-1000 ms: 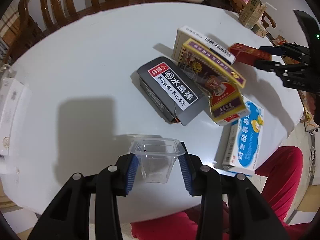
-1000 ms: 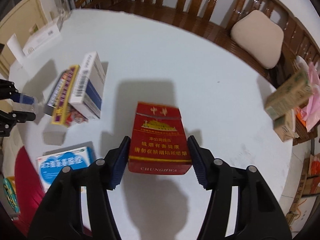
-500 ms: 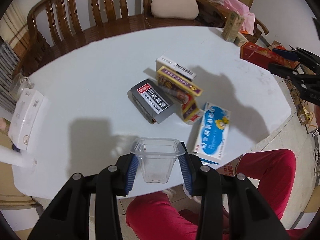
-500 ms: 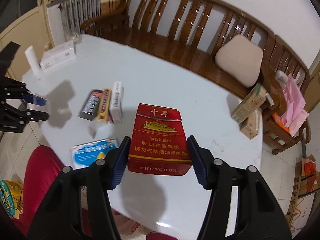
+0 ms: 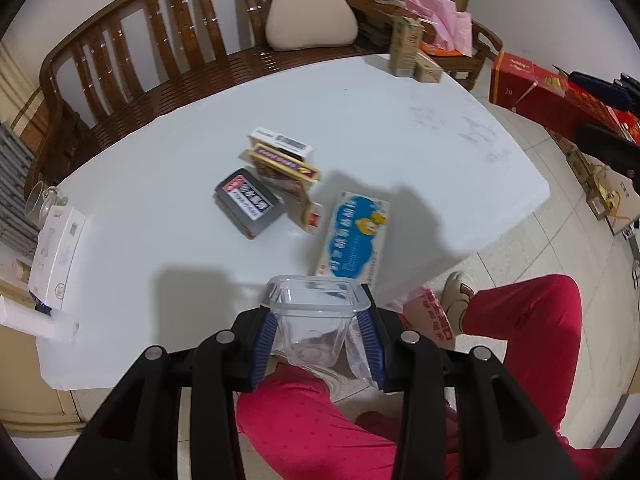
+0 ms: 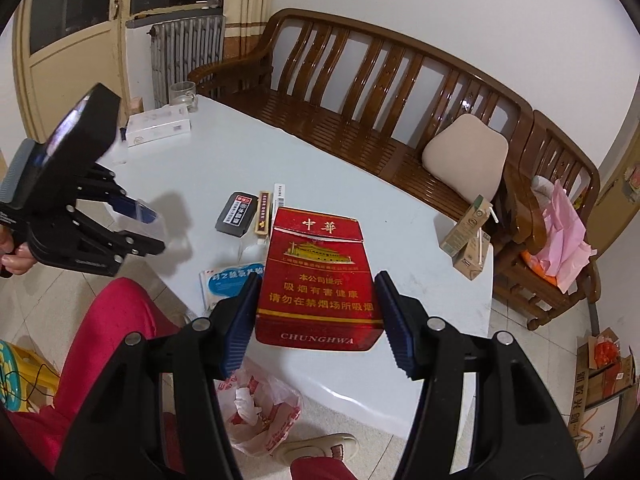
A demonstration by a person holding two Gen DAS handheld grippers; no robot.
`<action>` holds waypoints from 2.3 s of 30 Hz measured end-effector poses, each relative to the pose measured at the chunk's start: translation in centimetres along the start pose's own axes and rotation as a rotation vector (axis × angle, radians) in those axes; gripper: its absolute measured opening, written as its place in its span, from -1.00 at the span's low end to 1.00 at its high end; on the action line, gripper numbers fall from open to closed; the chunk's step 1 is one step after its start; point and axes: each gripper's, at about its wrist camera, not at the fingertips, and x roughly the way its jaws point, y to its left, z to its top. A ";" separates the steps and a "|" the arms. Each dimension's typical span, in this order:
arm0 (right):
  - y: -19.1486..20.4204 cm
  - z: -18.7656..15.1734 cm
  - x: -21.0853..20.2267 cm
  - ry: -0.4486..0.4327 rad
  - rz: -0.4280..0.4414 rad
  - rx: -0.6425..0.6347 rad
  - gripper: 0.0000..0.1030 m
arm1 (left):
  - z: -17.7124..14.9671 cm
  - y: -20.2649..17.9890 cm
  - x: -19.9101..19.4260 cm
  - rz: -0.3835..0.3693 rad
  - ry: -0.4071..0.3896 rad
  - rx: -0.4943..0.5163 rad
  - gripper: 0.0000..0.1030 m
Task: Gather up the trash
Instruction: 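Lift the cup and red pack and carry them toward the bag, then lower the cup and red pack in both tools down over the white plastic bag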
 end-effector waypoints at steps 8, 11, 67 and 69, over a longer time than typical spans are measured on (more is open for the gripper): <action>1.8 -2.0 -2.4 0.006 -0.011 -0.023 0.11 | -1.2 -2.8 0.2 -0.023 -0.008 0.066 -0.25; 2.4 -2.7 -3.0 0.009 -0.009 -0.029 0.11 | -1.7 -3.8 0.5 -0.028 -0.001 0.083 -0.25; 10.1 -22.4 10.4 0.378 0.155 0.033 0.11 | -9.8 -10.9 20.2 -0.217 0.289 -0.006 -0.25; 10.0 -23.0 11.1 0.394 0.164 0.041 0.11 | -9.7 -11.0 20.9 -0.220 0.296 -0.010 -0.25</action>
